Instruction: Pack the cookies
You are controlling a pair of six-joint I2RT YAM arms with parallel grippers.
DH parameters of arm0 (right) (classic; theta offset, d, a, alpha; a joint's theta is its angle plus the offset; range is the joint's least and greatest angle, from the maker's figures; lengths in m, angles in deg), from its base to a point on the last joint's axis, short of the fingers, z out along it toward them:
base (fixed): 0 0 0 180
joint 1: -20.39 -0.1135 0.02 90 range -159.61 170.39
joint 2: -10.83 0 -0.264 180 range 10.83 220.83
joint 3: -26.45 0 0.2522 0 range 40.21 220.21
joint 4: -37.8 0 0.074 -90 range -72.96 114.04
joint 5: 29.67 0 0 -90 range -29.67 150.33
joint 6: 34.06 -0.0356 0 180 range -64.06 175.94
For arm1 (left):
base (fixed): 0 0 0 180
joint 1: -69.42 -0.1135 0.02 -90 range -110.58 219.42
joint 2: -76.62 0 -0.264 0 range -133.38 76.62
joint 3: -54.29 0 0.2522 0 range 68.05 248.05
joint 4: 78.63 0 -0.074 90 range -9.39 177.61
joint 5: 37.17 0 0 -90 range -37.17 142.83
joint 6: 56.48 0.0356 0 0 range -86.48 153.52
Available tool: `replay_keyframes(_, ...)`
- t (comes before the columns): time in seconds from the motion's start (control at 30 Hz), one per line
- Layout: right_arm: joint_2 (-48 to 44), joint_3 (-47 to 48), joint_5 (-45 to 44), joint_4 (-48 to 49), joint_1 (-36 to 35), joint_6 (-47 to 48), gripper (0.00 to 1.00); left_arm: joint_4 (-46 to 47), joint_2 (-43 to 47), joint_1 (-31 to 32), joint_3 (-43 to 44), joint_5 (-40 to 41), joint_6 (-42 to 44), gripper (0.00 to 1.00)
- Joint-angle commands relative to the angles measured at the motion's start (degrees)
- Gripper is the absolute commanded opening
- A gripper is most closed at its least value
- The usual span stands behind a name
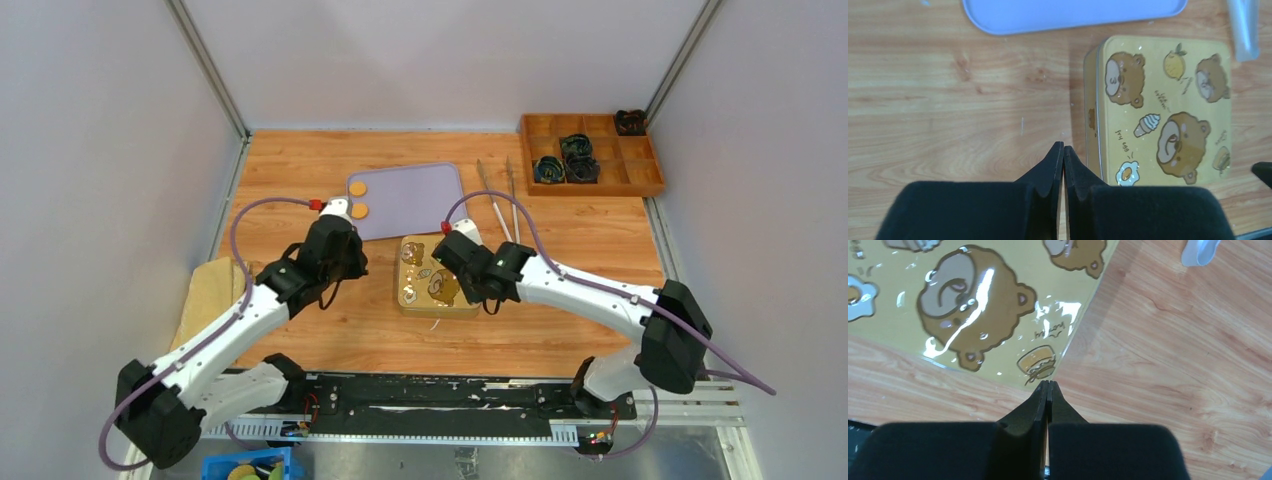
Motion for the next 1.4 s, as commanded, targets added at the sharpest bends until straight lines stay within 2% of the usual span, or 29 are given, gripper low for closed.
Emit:
replay_keyframes(0.0,1.19,0.63,-4.22,-2.08,3.86,-2.73,0.0,9.99,-7.24,0.86,-4.12,-2.14,-3.53,0.07)
replay_keyframes(0.2,6.0,3.9,-3.28,-1.97,12.0,0.44,0.0,14.62,-17.1,0.87,-2.63,3.66,-2.66,0.06)
replay_keyframes(0.47,17.18,4.98,0.3,4.66,15.86,3.36,0.0,20.15,-29.14,0.91,1.3,0.71,-2.71,0.06)
replay_keyframes(0.57,18.63,5.02,2.02,7.05,16.79,3.97,0.0,20.79,-31.73,0.87,2.04,0.18,-2.43,0.05)
replay_keyframes(0.93,18.74,2.54,10.08,12.17,17.02,6.23,0.0,26.1,-35.35,1.65,0.9,-4.68,-3.24,0.05)
replay_keyframes(1.37,14.89,0.02,14.84,9.55,9.96,2.61,0.0,20.03,-29.33,9.22,-1.19,-3.55,-6.34,0.05)
